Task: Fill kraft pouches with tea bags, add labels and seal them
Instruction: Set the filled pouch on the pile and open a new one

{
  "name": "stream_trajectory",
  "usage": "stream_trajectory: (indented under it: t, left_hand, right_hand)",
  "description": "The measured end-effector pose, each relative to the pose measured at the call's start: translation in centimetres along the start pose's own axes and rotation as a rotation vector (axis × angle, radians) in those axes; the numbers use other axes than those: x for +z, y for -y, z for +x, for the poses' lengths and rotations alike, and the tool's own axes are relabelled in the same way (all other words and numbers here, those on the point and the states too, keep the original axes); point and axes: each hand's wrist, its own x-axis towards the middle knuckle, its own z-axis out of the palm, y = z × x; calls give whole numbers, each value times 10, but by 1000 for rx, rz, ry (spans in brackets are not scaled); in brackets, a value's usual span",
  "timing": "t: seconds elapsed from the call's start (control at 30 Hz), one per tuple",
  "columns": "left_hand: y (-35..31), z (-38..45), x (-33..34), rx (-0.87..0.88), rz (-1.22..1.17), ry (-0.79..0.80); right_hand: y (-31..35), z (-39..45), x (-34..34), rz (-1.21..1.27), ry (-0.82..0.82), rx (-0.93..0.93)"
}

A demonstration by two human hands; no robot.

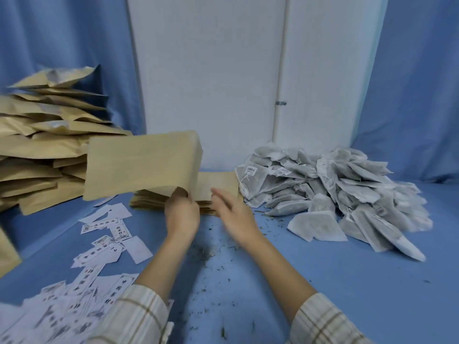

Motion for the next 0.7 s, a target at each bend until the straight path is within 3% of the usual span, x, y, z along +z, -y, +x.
stream_trajectory:
  t: [0.1, 0.17, 0.23, 0.3, 0.47, 0.53, 0.6, 0.7]
  left_hand:
    - [12, -3, -29, 219, 256, -2]
    - [24, -8, -44, 341, 553, 10]
    - [40, -13, -56, 407, 789, 54]
    - [50, -20, -66, 440, 849, 63]
    - [73, -23, -80, 480, 807, 2]
    - [77, -23, -85, 412, 895, 117]
    - [79, -22, -87, 309, 895, 312]
    - [72, -24, -90, 180, 629, 728]
  right_hand:
    - [28, -7, -18, 656, -56, 230]
    - [39, -16, -31, 857, -31, 273]
    - [48, -27, -38, 898, 16, 304]
    - [49, -31, -39, 822, 6, 338]
    - [28, -32, -30, 558, -385, 486]
    - [18, -33, -27, 577, -407, 516]
    - [12, -36, -27, 675, -328, 557]
    - [7, -40, -26, 848, -229, 627]
